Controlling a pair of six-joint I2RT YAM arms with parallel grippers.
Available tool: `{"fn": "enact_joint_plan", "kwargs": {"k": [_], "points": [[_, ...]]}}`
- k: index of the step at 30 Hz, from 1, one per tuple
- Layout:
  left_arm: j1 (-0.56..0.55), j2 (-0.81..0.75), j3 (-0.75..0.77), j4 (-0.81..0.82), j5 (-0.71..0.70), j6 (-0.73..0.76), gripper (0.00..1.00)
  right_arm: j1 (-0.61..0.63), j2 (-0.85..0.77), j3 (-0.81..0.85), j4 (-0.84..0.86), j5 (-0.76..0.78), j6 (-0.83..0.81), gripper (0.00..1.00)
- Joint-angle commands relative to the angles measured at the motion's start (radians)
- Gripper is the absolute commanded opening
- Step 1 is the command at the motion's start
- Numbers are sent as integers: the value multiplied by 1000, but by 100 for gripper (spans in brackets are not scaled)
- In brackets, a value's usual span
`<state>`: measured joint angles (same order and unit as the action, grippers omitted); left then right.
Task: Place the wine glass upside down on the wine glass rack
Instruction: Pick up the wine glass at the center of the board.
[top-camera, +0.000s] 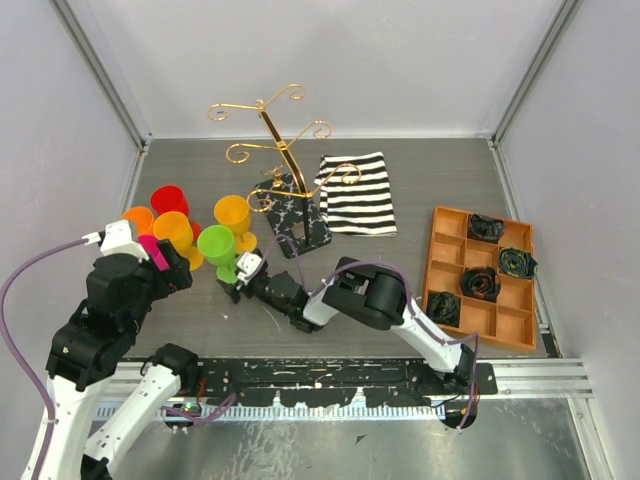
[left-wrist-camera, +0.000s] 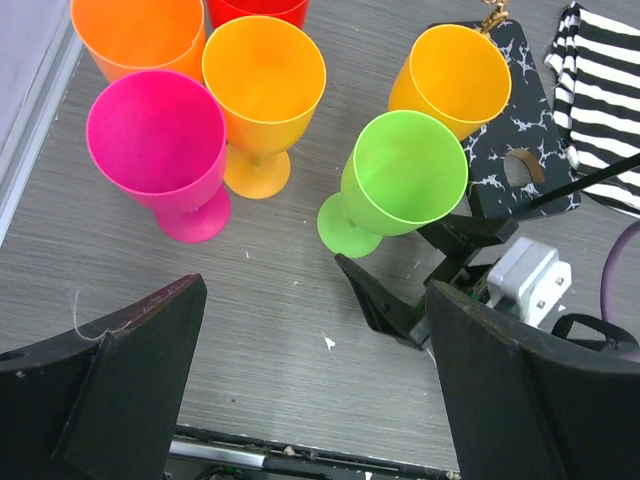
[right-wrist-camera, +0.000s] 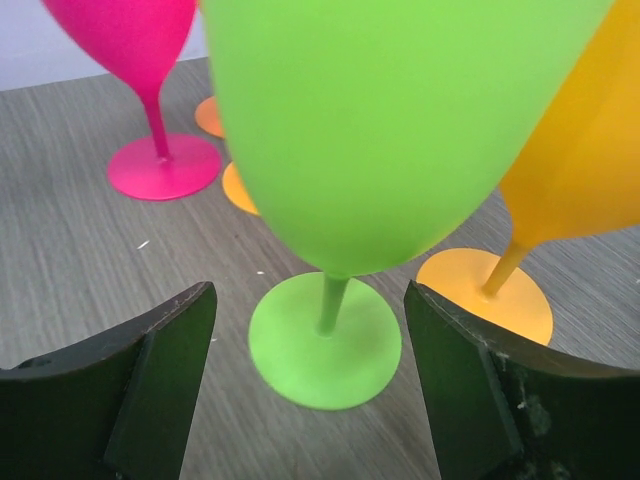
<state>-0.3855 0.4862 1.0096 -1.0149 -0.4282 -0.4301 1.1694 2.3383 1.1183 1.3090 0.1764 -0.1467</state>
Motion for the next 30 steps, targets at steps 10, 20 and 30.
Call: {"fn": "enact_joint_plan", "kwargs": {"k": [10,20,30], "points": [[0,8,-12,33,17,11,98,-49,103,168,30,-24,57,79],[8,14,-14,39,30,14,98,-60,152,228,12,-24,64,73],[15,29,-16,44,47,19,98,-60,180,258,24,-23,83,66]]}}
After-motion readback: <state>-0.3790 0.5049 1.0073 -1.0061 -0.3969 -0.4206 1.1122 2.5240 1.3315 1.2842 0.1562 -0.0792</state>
